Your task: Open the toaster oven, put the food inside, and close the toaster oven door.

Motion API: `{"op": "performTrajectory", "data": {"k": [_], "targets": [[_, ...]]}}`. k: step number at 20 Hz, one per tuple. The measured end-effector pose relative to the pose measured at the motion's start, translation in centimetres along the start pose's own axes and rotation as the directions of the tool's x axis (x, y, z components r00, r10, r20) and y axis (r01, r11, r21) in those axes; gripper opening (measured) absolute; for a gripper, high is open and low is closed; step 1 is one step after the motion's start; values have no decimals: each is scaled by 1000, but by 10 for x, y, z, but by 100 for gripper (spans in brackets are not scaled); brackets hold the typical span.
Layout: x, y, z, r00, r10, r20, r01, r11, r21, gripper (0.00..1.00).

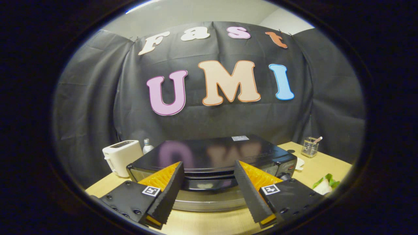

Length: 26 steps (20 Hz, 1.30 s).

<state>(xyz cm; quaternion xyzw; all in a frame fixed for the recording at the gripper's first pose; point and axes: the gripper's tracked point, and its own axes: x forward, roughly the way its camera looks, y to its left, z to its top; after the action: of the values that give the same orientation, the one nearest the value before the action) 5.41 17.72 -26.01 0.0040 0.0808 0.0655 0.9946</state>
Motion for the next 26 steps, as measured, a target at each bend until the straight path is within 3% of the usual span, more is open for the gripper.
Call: {"op": "performTrajectory", "data": {"k": [15, 26], "targets": [[-25, -1, -6, 1000, 24, -15, -24, 999, -21, 96], [-57, -3, -17, 993, 68, -94, -71, 997, -28, 96]]}}
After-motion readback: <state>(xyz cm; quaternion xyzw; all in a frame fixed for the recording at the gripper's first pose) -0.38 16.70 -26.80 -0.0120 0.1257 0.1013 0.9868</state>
